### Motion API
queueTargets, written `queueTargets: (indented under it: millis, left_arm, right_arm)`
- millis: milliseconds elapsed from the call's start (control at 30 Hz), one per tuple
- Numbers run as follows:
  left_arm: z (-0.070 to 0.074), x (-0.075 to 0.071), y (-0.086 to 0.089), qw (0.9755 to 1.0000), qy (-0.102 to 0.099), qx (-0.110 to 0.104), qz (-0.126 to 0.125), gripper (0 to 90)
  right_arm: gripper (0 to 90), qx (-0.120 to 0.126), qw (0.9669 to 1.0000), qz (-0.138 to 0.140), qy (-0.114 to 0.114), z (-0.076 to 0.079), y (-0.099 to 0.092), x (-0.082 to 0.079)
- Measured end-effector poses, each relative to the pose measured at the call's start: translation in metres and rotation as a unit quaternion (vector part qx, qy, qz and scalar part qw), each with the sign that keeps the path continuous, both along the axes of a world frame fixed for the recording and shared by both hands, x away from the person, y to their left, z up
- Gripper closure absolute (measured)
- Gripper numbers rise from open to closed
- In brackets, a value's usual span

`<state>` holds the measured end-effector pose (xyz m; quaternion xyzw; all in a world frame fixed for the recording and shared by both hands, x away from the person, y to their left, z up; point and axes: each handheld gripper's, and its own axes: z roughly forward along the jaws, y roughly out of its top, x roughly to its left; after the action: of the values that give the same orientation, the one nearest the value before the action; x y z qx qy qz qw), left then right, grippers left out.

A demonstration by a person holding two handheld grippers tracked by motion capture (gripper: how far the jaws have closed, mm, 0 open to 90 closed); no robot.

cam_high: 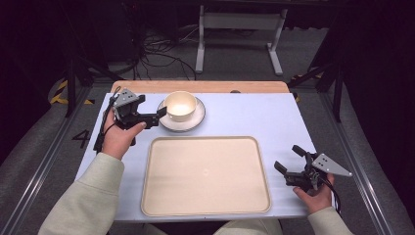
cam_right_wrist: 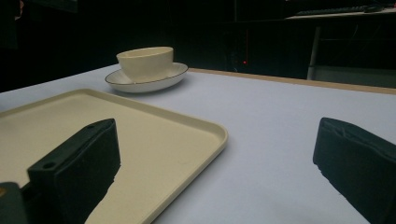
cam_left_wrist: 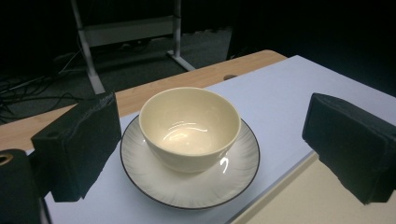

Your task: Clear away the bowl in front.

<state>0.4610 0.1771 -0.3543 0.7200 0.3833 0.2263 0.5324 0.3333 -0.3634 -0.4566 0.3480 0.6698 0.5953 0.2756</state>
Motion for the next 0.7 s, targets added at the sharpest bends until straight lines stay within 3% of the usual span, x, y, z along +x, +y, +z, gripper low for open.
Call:
queueTargets:
  millis: [133,433,700]
  left_arm:
    - [0.001,0.006,0.0,0.9998,0.0,-0.016,0.007,5.3]
    - [-0.002,0.026,0.002,0.9992,0.009,-0.026,0.028,6.5]
    - [0.002,0.042,-0.005,0.9992,0.014,-0.018,0.033,6.2]
  right_arm:
    - [0.8,-0.001,1.0,0.0,0.0,0.0,0.001,0.0]
    - [1.0,0.0,1.0,0.001,0.003,0.0,0.0,0.001]
    - [0.9,0.004,1.0,-0.001,0.003,0.0,0.0,0.001]
